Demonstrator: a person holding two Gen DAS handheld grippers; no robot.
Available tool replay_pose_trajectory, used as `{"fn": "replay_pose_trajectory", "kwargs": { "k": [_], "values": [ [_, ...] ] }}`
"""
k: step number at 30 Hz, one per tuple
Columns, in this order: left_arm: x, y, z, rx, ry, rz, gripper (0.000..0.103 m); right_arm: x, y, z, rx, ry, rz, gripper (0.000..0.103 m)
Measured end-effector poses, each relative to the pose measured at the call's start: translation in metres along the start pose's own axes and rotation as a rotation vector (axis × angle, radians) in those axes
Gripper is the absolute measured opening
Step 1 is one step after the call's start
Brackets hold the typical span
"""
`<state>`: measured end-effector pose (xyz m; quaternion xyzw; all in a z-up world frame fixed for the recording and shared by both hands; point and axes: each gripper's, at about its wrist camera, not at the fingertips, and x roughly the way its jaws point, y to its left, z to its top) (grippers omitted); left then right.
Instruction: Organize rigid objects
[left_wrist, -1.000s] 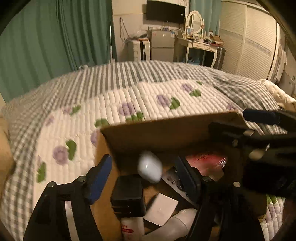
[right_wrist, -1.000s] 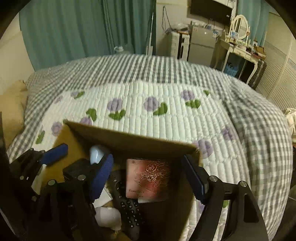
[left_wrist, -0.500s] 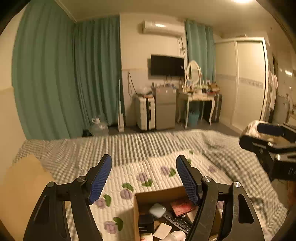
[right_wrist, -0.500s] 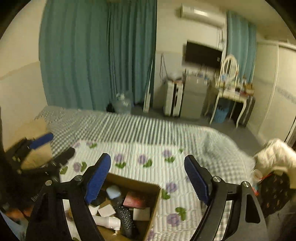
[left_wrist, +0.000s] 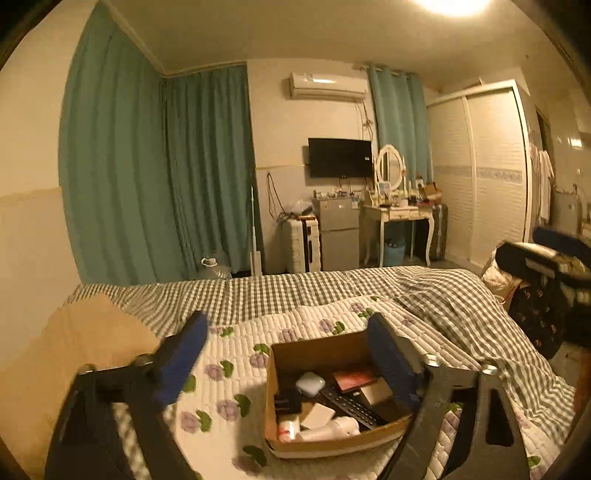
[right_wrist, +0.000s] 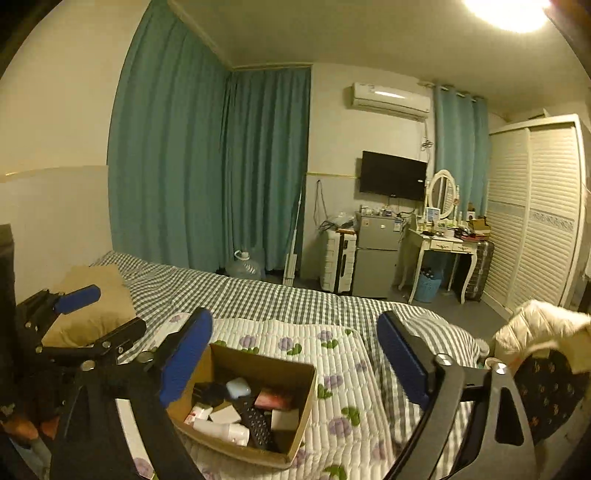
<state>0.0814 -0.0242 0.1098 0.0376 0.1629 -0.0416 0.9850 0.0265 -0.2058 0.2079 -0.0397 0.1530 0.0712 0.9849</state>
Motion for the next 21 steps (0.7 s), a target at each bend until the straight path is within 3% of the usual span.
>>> {"fn": "replay_pose_trajectory", "kwargs": {
  "k": [3, 4, 10, 21],
  "values": [
    [-0.002, 0.004, -0.025, -0.045, -0.007, -0.034, 0.099, -0.002, 0.000, -0.038, 0.032, -0.016, -0.015, 0.103],
    [-0.003, 0.006, -0.035, -0.059, -0.018, -0.030, 0.103, -0.001, 0.001, -0.051, 0.039, -0.007, -0.011, 0.103],
    [0.003, 0.010, -0.082, -0.059, 0.015, 0.018, 0.103, 0.018, -0.001, -0.113, 0.073, 0.055, -0.043, 0.103],
    [0.001, 0.016, -0.098, -0.096, 0.023, 0.003, 0.103, 0.031, 0.002, -0.133, 0.042, 0.100, -0.064, 0.103]
  ]
}}
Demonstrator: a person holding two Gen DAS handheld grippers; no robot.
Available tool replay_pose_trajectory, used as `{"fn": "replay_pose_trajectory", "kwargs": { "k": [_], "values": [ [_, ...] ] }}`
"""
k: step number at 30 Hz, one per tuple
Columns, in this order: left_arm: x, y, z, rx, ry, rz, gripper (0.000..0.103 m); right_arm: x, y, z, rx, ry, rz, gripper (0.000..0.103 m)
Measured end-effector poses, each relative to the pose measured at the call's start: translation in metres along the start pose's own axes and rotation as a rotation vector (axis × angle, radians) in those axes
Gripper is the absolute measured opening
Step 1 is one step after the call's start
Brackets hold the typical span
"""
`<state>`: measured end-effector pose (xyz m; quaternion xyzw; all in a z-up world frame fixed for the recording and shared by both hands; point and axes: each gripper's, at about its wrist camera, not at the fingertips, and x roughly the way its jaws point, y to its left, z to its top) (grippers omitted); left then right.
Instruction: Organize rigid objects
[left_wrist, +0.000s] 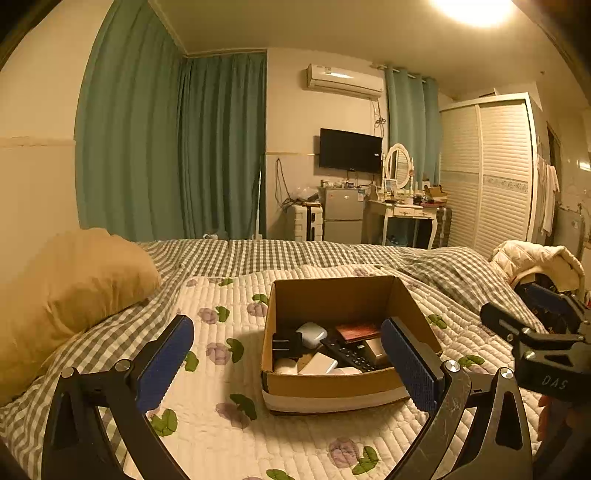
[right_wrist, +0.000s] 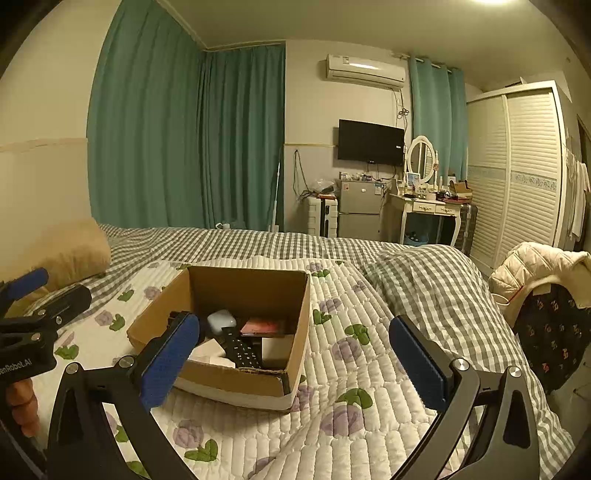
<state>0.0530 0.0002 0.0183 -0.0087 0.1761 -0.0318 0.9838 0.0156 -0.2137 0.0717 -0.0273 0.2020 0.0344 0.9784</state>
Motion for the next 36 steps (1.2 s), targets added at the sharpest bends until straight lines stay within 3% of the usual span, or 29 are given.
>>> {"fn": "replay_pose_trajectory", "kwargs": {
  "k": [36],
  "values": [
    [0.0020, 0.0010, -0.0076, 0.003, 0.044, 0.001, 0.103, 0.0039, 0.0065, -0.0039, -0.016, 0.031, 0.009, 0.103]
  ]
}}
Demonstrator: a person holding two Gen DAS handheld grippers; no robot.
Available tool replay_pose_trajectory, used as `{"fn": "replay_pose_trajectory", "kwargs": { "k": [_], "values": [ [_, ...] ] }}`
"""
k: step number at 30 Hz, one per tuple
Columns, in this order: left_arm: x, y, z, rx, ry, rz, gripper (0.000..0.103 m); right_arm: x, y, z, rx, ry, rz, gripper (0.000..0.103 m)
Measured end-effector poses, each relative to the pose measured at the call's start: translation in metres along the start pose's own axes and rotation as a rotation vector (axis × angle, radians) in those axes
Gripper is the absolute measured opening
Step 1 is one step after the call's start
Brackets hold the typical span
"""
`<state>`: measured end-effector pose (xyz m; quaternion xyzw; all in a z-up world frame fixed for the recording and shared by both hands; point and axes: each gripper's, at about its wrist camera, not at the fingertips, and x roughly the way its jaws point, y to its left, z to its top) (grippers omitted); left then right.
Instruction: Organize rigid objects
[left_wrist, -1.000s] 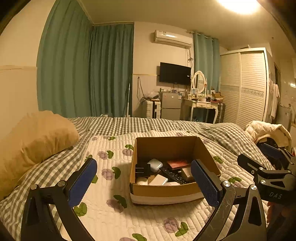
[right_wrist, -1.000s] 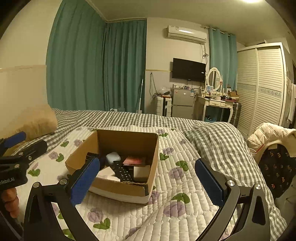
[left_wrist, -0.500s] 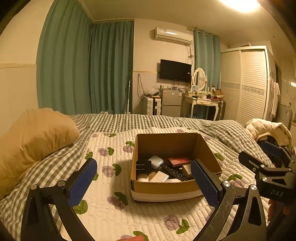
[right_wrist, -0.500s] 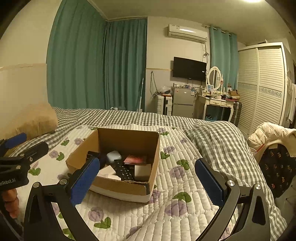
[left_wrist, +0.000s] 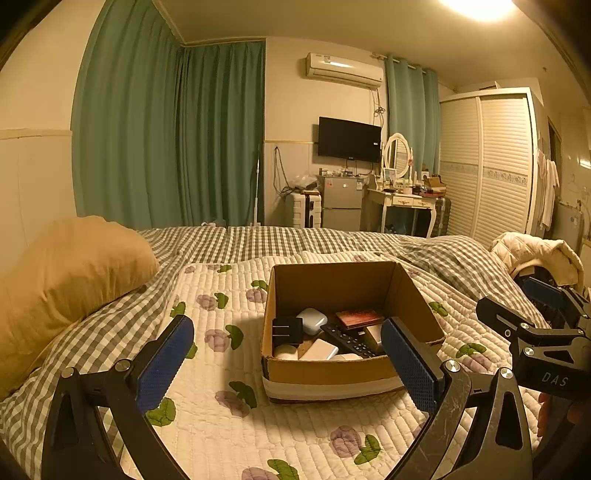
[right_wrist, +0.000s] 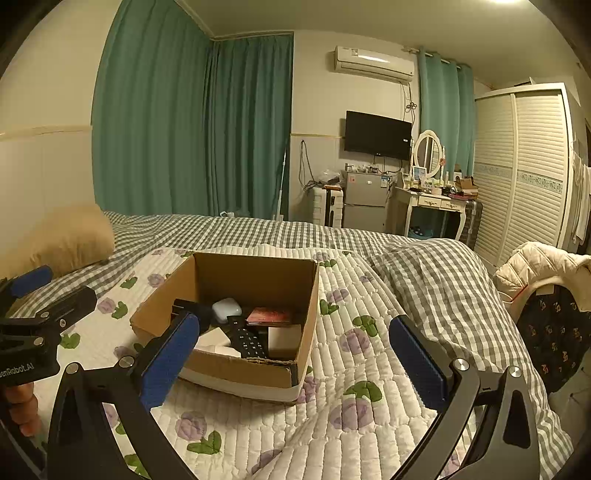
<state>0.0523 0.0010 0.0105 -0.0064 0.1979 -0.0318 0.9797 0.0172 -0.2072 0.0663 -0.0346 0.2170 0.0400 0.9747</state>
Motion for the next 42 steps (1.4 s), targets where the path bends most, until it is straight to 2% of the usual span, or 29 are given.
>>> {"fn": "replay_pose_trajectory", "kwargs": {
  "k": [39, 42],
  "values": [
    [0.0036, 0.0024, -0.0010, 0.013, 0.011, 0.004, 0.103, 0.0050, 0.0064, 0.0001, -0.006, 0.023, 0.009, 0.103],
    [0.0021, 0.0026, -0.0022, 0.024, 0.005, -0.015, 0.103, 0.0049, 0.0063, 0.0000, -0.007, 0.023, 0.009, 0.103]
  ]
}}
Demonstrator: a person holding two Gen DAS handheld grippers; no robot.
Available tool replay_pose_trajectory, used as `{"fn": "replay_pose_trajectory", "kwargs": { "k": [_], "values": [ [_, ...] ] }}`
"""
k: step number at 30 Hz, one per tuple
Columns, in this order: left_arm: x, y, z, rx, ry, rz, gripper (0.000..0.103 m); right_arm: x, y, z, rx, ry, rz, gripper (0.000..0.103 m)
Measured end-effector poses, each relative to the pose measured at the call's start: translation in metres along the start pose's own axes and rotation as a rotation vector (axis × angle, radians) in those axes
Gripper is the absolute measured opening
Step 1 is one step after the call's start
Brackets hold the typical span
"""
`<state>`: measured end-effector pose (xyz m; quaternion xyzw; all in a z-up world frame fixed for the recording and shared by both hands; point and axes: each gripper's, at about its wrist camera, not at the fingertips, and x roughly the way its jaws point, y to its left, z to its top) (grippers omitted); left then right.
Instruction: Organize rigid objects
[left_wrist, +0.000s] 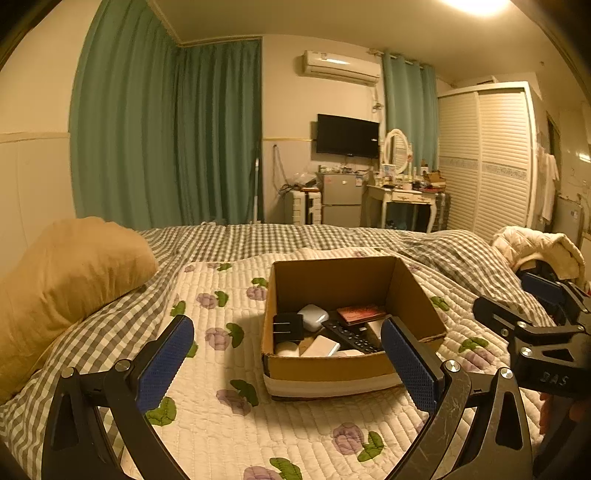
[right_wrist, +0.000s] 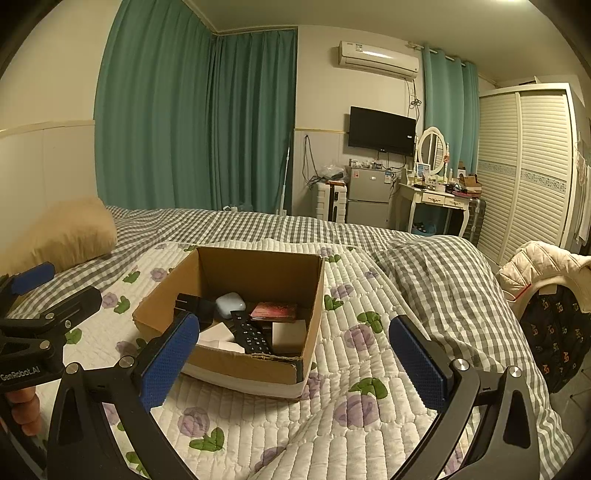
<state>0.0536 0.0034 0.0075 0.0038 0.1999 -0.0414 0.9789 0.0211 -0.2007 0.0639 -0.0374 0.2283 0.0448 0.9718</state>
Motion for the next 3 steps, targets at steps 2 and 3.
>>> {"fn": "replay_pose_trajectory", "kwargs": {
  "k": [2, 3],
  "values": [
    [-0.0018, -0.0019, -0.0007, 0.015, -0.010, 0.008, 0.103, 0.0002, 0.0002, 0.0001, -0.001, 0.000, -0.001, 0.103],
    [-0.0018, -0.0030, -0.0009, 0.020, -0.012, 0.013, 0.103, 0.0001, 0.0001, 0.0001, 0.000, 0.000, -0.001, 0.103]
  ]
}}
